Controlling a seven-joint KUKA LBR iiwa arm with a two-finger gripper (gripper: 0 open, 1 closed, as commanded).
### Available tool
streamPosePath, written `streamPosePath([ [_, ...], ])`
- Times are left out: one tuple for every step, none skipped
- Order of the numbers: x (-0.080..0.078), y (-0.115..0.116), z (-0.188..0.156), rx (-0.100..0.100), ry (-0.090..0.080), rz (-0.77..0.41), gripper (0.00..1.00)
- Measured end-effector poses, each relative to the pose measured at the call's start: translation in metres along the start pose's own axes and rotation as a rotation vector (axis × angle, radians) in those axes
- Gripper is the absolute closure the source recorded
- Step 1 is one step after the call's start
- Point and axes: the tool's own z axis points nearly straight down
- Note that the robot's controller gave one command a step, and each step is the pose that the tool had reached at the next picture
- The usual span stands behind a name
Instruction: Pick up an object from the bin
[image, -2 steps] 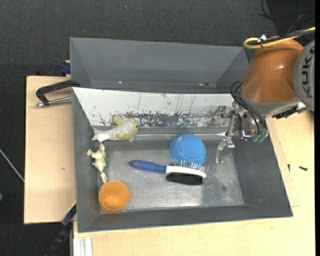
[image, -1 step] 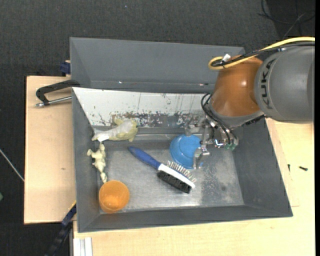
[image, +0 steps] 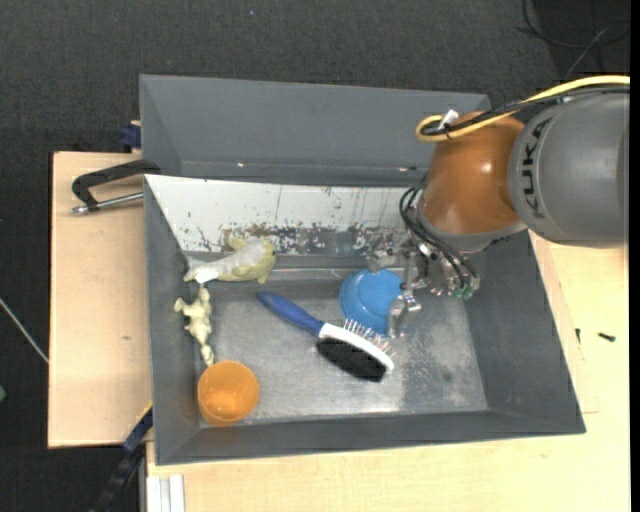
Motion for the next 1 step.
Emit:
streamPosePath([
  [-0.0011,0.0033,0.0027,-0.001,0.002,0.079,0.0],
])
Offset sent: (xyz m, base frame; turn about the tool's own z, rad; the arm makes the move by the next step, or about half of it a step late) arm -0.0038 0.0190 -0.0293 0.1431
